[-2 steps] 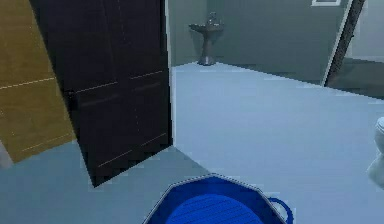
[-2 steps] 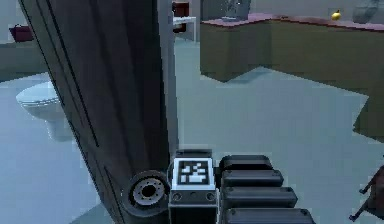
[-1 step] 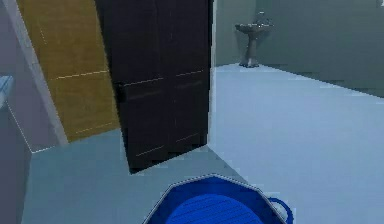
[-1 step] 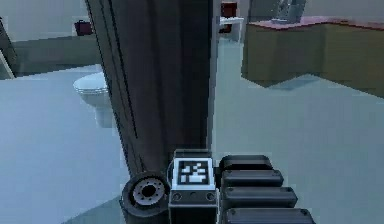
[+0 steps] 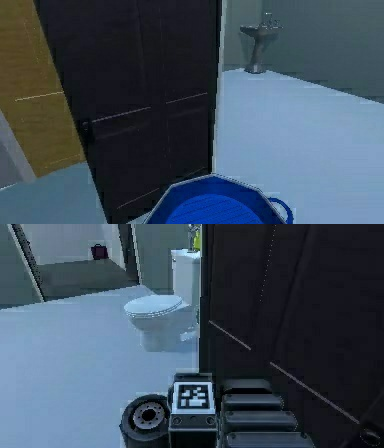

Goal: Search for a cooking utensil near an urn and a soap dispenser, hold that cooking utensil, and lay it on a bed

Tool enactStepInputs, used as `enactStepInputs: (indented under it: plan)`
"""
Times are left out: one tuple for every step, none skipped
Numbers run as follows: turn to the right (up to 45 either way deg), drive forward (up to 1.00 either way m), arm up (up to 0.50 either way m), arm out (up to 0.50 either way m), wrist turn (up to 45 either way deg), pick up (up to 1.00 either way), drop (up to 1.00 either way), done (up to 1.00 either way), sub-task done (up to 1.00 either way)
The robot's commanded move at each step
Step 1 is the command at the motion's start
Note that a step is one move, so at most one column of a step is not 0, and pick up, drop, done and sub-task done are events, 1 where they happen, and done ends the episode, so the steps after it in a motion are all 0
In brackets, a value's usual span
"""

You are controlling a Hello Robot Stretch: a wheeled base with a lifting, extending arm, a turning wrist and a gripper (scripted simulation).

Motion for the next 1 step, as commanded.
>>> enactStepInputs:
  plan:
    - [45.0,0.0,0.0,0.0,0.0,0.0,0.0,0.0,0.0]
